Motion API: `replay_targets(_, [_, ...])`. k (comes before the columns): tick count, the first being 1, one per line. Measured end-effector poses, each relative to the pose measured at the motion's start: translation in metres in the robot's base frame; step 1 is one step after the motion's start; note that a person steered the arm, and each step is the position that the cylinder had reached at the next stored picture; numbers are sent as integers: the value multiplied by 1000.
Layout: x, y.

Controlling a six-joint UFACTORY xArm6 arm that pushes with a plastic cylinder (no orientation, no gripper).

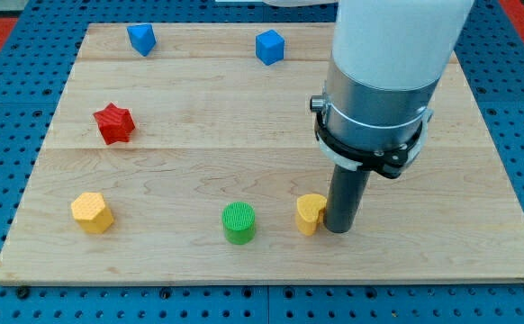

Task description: Move the green star to the bottom right of the blue cube

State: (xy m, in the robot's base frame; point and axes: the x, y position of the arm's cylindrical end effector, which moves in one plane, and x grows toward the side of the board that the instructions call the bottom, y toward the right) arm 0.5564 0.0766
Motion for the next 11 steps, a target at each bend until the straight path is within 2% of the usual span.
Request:
replay_targets(1, [0,-41])
replay_targets(2, [-7,-11])
replay_targets(4, [-62,127])
replay_targets(5, [-80,171])
replay_targets(6, [-119,165])
replay_targets(8, [-145,63])
replay_targets(9, [-158,84])
replay_targets(11, [-216,145])
